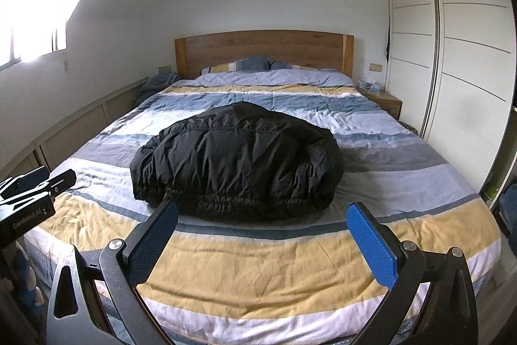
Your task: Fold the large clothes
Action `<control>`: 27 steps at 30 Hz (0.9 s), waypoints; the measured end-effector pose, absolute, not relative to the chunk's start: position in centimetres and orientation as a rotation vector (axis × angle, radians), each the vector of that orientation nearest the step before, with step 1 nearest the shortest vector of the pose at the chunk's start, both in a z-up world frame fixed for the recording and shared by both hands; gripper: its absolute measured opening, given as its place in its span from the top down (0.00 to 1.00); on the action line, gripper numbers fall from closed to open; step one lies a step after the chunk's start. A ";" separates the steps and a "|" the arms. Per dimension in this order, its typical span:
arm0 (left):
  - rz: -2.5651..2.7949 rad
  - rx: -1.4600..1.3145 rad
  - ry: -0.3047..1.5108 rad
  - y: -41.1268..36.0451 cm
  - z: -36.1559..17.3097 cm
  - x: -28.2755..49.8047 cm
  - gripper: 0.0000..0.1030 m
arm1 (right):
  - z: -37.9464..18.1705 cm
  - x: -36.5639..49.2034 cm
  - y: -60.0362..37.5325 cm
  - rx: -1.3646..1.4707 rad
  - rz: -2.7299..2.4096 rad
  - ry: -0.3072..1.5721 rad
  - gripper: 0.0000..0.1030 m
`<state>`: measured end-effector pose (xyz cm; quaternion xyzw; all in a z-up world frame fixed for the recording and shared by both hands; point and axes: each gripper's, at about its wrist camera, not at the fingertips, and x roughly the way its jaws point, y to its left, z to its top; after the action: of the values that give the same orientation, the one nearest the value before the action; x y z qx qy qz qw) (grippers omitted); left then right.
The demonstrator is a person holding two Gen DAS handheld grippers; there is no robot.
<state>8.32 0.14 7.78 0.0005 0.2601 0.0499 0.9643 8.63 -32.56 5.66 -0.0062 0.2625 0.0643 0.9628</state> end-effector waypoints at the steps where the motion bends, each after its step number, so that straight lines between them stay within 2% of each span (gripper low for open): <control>1: 0.097 0.007 0.525 -0.1 7.8 8.2 0.34 | 5.7 8.5 -32.6 -0.012 0.128 0.527 0.00; 27: 0.055 0.024 0.630 -0.5 3.9 11.6 0.34 | 3.5 11.2 -33.2 -0.016 0.090 0.587 0.00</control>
<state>11.62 -0.50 3.89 0.0120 0.3096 0.0272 0.9504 11.21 -33.22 3.49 -0.0079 0.2890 0.0446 0.9563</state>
